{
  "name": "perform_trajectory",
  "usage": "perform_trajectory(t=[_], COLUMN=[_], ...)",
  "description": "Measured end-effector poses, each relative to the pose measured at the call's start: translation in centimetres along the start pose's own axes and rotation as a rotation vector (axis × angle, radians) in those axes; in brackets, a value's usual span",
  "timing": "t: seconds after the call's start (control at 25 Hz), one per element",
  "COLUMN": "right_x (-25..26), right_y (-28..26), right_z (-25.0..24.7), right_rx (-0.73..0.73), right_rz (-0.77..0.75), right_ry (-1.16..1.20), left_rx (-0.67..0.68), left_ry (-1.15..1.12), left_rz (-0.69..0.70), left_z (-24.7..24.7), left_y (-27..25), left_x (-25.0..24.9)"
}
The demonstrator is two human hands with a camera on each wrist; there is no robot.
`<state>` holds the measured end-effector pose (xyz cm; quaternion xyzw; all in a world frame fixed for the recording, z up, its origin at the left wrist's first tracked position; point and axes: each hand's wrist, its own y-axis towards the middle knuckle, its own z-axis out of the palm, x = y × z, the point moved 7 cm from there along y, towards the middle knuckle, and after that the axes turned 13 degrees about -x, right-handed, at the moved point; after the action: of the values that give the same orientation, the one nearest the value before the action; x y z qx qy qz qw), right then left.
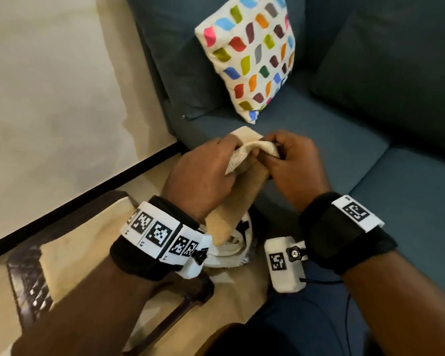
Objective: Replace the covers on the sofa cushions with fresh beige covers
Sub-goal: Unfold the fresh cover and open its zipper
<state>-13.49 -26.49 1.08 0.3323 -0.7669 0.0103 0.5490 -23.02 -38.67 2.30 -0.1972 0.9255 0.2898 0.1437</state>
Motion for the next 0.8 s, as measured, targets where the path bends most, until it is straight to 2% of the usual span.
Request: perform_trajectory(t=[0.12,0.24,0.32,0.4,0.48,0.56,0.64,0.72,0.8], right_x=[-1.8,-4.0,-6.1,-8.6,-11.1,-12.7,-11.9,-9.4,-7.6], right_y=[1.1,0.6,-0.4,-1.3,-2.9,-5.1,-7.7,-9.7,-11.0], right_z=[-8.1,-16.7,-21.9,-27.0,-32.2,-36.0,-37.9,-37.7,-36.3], right_rx=[-0.129,-0.261,-0.331,-0.432,-0.552,-0.658,-0.776,-0.855,-0.735], right_rz=[-0.005,0.031,0.056,0.073,0.172,0.293,0.262,0.102,0.039], right_ry=[-0.048,-0.070,-0.125,-0.249,-0.396,-0.514,-0.591,-0.587,-0.524], left_rx=[0.035,0.021,-0.007,0.008,0.093,0.193,0.256,0.288,0.359], left_ry=[0.040,-0.057,-0.189,-0.301,-0.333,-0.381,-0.463,-0.548,-0.734], left_rz=[0.030,0.016,0.019,0.097,0.230,0.276,0.219,0.108,-0.079], left_z=[2.9,5.4,6.6,7.6,9.0,10.3,11.4,12.5,13.6], left_y=[2.0,4.7,6.4,7.3,7.3,7.0,7.1,7.4,7.4], left_x=[-1.4,-5.7,-10.2,-15.5,-21.9,-27.2,-30.8,-32.2,-33.0])
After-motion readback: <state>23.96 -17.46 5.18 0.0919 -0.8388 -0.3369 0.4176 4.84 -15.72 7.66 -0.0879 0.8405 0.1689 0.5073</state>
